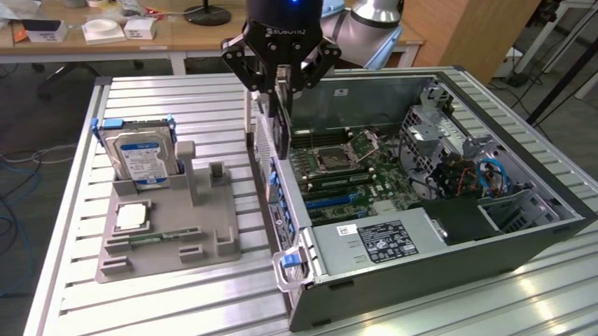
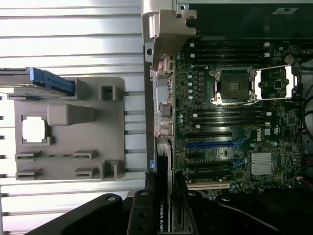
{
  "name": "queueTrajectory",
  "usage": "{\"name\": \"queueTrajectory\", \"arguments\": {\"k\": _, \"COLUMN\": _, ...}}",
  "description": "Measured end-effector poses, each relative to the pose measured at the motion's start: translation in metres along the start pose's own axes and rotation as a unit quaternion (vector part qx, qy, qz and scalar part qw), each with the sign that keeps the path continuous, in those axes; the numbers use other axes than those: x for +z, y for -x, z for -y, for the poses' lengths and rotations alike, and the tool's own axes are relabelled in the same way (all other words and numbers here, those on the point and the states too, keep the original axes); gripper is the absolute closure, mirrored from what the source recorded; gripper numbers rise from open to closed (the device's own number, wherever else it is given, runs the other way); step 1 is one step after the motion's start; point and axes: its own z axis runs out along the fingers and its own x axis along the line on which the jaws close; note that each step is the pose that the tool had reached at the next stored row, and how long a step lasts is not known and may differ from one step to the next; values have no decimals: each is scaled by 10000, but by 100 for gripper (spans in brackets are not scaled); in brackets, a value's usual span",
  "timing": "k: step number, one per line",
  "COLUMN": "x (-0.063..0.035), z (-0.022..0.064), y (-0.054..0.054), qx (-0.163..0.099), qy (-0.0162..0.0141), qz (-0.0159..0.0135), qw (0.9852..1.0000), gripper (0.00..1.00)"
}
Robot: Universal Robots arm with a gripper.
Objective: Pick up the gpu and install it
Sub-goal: 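Pick up the gpu and move the gpu toward the slot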
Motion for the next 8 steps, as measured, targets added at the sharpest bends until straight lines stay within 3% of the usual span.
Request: {"name": "queueTrajectory", "arguments": {"k": 8, "x": 3, "z": -5, "y": 89, "qx": -1, "qy": 0, "qz": 0, "qw": 10000, "gripper": 74}}
